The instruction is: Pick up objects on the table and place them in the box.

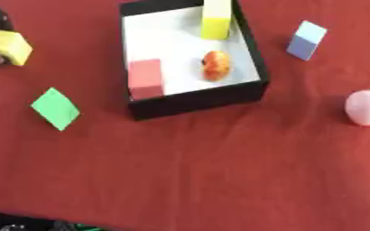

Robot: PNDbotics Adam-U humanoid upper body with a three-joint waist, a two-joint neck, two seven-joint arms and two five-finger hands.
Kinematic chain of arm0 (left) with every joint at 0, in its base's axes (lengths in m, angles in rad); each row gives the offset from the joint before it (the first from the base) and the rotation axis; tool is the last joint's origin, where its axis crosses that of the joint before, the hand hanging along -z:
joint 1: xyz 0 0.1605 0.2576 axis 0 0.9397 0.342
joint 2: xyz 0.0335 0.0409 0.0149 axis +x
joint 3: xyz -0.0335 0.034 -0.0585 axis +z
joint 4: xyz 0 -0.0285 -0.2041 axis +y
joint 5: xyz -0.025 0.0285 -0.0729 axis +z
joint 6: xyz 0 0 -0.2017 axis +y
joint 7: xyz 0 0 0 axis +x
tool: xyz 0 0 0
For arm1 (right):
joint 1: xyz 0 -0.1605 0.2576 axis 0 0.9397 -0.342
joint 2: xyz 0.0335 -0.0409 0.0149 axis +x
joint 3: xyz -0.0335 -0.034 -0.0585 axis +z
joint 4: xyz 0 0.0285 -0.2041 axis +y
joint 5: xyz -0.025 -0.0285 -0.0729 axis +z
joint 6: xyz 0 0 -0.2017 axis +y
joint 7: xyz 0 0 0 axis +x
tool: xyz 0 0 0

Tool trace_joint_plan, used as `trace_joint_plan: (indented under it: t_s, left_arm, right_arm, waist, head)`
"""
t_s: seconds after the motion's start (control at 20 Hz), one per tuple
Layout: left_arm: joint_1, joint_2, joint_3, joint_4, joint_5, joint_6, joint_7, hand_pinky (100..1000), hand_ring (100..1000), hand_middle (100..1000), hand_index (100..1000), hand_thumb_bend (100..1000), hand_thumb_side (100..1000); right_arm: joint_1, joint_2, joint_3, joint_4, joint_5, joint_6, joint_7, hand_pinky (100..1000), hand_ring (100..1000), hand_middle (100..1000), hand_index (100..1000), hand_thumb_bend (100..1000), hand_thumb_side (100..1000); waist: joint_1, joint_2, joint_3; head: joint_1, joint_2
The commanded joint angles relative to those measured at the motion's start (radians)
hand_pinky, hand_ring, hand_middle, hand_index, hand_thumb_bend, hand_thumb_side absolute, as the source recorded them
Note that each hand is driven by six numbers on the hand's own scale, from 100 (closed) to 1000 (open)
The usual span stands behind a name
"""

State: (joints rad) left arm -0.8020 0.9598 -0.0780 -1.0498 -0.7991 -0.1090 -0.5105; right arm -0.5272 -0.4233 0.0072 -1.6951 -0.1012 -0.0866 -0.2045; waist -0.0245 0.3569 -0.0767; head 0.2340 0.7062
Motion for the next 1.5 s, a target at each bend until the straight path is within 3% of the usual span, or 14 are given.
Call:
trace_joint_plan:
  t_s: [0.05,0.25,0.55,0.8,0.95,1.15,1.5]
  left_arm:
    - [-0.025,0.030,0.003,-0.048,0.013,-0.009,0.038,532,537,476,541,429,100]
    - [-0.047,0.042,-0.019,-0.214,0.097,-0.029,0.063,502,517,460,518,385,100]
    - [-0.109,0.032,-0.099,-0.594,0.278,0.013,0.002,478,492,441,497,351,100]
    - [-0.209,-0.072,-0.189,-0.772,0.424,0.077,-0.095,470,487,434,489,325,100]
    - [-0.264,-0.173,-0.262,-0.777,0.431,0.111,-0.168,478,502,445,501,333,100]
    - [-0.281,-0.262,-0.358,-0.684,0.347,0.125,-0.258,504,529,467,525,387,100]
    - [-0.253,-0.325,-0.438,-0.482,0.191,0.043,-0.270,577,581,516,581,557,100]
  right_arm:
    - [-0.011,-0.021,-0.003,-0.019,-0.003,-0.002,0.000,810,825,833,891,100,407]
    - [-0.009,-0.026,-0.006,-0.021,-0.003,-0.003,-0.002,810,825,832,891,100,404]
    - [-0.007,-0.027,-0.005,-0.020,-0.004,-0.001,0.000,809,826,833,892,100,397]
    - [-0.013,-0.021,-0.010,-0.020,-0.010,-0.004,-0.011,809,827,836,892,100,401]
    - [-0.019,-0.014,-0.013,-0.021,-0.018,-0.007,-0.027,809,826,835,892,100,404]
    - [-0.024,-0.012,-0.013,-0.024,-0.022,-0.009,-0.034,809,826,835,892,100,401]
    - [-0.019,-0.007,-0.009,-0.022,-0.020,-0.006,-0.034,808,825,834,891,100,405]
  waist:
    - [0.005,-0.026,0.000]
    - [0.008,-0.036,0.001]
    - [0.013,-0.053,0.004]
    - [0.020,-0.069,0.004]
    - [0.019,-0.077,0.002]
    - [0.018,-0.080,-0.006]
    - [0.023,-0.075,-0.011]
  head:
    - [-0.010,0.000]
    - [-0.033,-0.002]
    - [-0.057,-0.004]
    - [-0.071,-0.014]
    - [-0.075,-0.020]
    - [-0.062,-0.019]
    - [-0.051,-0.014]
